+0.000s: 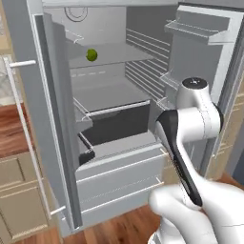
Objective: Grab the lemon and lime from the fridge, place them in the blender, close the lid, and turn on the blender to create a marinade.
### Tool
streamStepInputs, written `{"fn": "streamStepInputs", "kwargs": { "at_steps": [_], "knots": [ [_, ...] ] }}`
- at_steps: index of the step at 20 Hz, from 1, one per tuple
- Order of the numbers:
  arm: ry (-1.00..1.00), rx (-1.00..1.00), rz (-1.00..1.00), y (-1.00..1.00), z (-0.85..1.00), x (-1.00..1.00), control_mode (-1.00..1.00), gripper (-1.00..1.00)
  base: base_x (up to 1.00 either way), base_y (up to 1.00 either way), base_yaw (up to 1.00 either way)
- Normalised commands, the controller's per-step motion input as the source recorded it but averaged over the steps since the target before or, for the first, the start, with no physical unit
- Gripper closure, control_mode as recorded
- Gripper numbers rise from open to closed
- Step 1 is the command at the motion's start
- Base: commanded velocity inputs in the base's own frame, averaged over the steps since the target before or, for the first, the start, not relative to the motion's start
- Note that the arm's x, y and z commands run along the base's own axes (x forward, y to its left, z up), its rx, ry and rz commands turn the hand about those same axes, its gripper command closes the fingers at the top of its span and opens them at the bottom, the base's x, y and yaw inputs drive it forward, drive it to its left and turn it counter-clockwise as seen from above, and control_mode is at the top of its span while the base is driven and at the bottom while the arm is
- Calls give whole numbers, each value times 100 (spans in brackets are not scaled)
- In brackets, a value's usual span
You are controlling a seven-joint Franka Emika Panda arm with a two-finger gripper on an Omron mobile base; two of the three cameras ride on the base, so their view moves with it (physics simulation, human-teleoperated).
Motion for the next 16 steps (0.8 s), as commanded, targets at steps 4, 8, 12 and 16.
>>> {"fn": "streamStepInputs", "kwargs": {
  "at_steps": [4, 8, 12, 16],
  "knots": [
    [0, 0, 0, 0, 0, 0, 100, -100, 52, -15, 52],
    [0, 0, 0, 0, 0, 0, 100, -100, 49, -16, 49],
    [0, 0, 0, 0, 0, 0, 100, -100, 56, -2, 35],
    [0, 0, 0, 0, 0, 0, 100, -100, 75, 0, 24]
  ]
}}
